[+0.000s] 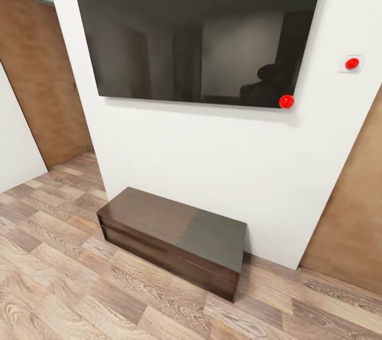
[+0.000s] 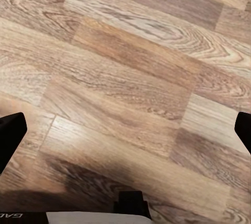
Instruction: In the bedroom, move the book from the bed onto either nightstand, and place the two sandals side by side next to the bed.
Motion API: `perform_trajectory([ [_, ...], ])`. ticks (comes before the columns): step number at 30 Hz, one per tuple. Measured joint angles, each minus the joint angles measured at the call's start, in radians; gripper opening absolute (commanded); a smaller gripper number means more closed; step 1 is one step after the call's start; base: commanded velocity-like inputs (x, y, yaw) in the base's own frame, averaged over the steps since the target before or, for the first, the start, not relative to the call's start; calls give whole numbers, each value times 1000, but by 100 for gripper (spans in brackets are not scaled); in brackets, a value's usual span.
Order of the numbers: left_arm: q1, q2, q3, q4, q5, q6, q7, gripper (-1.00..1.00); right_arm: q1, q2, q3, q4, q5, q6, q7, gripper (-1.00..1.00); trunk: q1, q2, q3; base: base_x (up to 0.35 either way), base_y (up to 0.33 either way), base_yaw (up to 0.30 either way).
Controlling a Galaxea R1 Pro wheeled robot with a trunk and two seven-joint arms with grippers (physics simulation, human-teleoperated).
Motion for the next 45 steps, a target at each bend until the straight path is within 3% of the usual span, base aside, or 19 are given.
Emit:
perform_trajectory([
  [31, 0, 0, 0, 0, 1, 0, 0, 100, 0, 0, 2, 1, 3, 0, -1, 100, 0, 0, -6, 243, 0, -4],
  [45, 0, 0, 0, 0, 1, 0, 0, 100, 0, 0, 2, 1, 3, 0, 0, 100, 0, 0, -6, 8, 0, -242],
])
